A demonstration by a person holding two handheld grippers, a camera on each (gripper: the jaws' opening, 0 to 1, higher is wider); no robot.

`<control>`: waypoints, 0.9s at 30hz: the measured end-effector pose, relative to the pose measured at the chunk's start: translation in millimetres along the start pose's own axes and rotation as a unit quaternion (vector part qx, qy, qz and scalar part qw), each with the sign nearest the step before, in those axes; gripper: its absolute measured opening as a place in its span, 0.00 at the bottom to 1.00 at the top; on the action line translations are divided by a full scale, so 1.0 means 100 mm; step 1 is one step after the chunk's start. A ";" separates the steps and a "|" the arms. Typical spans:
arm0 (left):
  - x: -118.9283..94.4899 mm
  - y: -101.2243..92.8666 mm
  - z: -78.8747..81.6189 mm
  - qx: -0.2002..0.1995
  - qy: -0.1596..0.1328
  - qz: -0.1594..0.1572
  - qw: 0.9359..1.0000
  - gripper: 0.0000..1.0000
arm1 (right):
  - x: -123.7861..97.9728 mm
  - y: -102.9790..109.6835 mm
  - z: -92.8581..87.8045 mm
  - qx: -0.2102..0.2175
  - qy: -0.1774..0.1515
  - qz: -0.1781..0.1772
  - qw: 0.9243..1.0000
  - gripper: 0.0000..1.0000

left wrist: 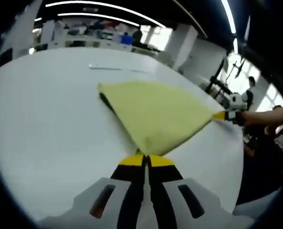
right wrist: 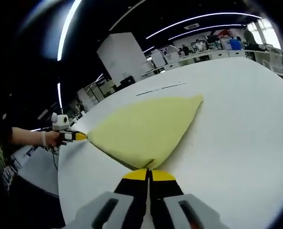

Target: Fold the garment on the visible template until the final outline fits inside the template.

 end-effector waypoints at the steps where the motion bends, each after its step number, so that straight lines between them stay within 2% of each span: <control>1: 0.00 0.01 0.00 0.000 0.002 0.004 1.000 0.00 | -0.02 0.00 0.00 -0.003 0.002 0.000 1.000 0.00; 11: -0.03 0.04 -0.02 -0.008 0.004 0.011 1.000 0.00 | -0.20 -0.05 0.00 -0.037 0.038 0.008 0.999 0.00; 16: -0.06 0.01 -0.05 -0.014 0.009 0.008 1.000 0.00 | -0.23 0.00 -0.03 -0.055 0.060 0.024 0.996 0.00; 21: -0.14 -0.03 -0.15 -0.013 0.017 0.006 1.000 0.00 | -0.27 0.08 -0.13 -0.062 0.080 0.034 0.994 0.00; 24: -0.19 -0.07 -0.22 -0.025 0.019 0.005 0.999 0.00 | -0.29 0.11 -0.20 -0.068 0.087 0.036 0.993 0.00; 27: -0.26 -0.12 -0.31 -0.029 0.017 0.003 0.999 0.00 | -0.32 0.12 -0.26 -0.058 0.089 0.038 0.994 0.00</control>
Point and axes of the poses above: the point that each gripper's makers call its tool centre point, and the gripper's own axes: x roughly forward along the fingers, y roughly to its left, z roughly out of its top, the point moved 5 cm from there along -x, roughly backward along the fingers, and after that the axes turned 4 degrees about z, right-handed, at the moved point
